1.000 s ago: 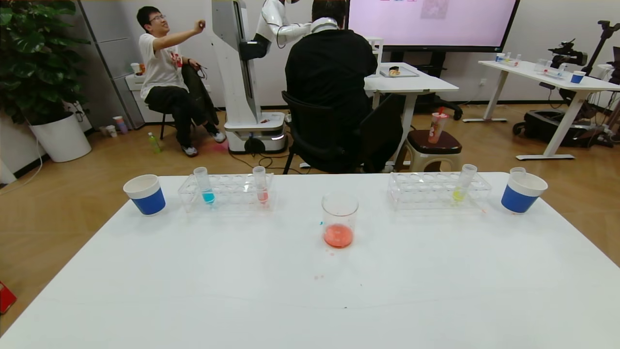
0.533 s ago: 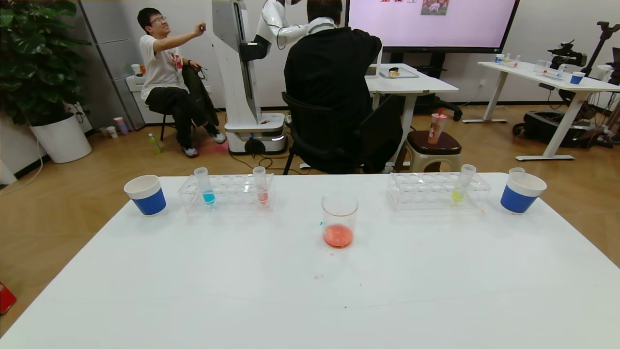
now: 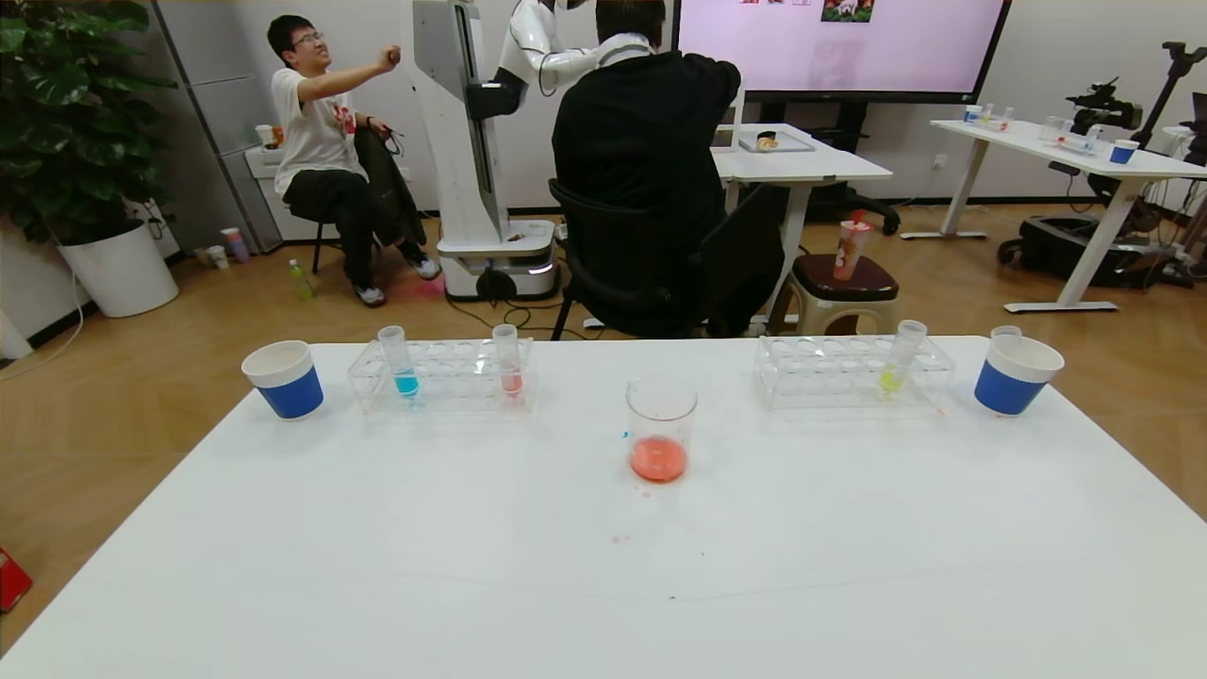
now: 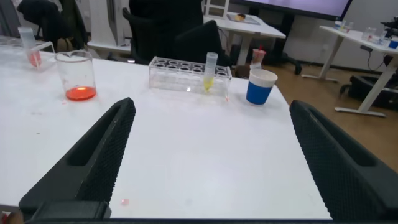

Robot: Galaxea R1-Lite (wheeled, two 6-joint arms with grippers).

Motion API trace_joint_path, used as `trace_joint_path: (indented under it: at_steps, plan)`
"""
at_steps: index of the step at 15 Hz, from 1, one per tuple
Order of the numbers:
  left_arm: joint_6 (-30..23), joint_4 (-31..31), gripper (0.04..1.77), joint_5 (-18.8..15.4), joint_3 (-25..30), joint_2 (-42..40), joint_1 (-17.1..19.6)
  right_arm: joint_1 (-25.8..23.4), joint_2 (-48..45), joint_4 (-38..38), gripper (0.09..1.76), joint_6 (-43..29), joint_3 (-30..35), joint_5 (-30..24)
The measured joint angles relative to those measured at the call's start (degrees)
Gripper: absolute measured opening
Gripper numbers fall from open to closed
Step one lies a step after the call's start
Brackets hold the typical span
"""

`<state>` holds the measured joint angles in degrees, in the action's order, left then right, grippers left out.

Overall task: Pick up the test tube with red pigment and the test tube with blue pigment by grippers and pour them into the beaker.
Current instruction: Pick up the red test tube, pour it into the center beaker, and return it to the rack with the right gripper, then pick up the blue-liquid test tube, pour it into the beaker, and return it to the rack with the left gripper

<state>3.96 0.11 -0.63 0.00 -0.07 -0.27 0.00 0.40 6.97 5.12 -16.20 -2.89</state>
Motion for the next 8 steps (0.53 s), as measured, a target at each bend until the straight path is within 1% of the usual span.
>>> trace_joint_path:
  at_steps: [2, 3, 4, 5, 8]
  plan:
    - [-0.02, -0.01, 1.75, 0.01, 0.00, 0.00, 0.00, 0.00, -0.35, -6.92, 1.73, 0.20, 7.66, 0.59]
    - [0.02, -0.01, 1.75, 0.04, 0.00, 0.00, 0.00, 0.00, -0.40, -9.01, 1.73, 0.28, 11.11, 1.00]
    - [-0.02, -0.01, 1.75, 0.01, 0.00, 0.00, 0.00, 0.00, -0.45, -7.98, 1.73, 0.22, 13.70, 1.32]
    - [0.00, -0.01, 1.75, 0.01, 0.00, 0.00, 0.00, 0.00, -0.45, -5.02, 1.73, -0.05, 14.64, 1.35]
    - [0.00, -0.01, 1.75, 0.00, 0.00, 0.00, 0.00, 0.00, -0.45, -4.67, 1.73, -0.44, 15.19, 1.33]
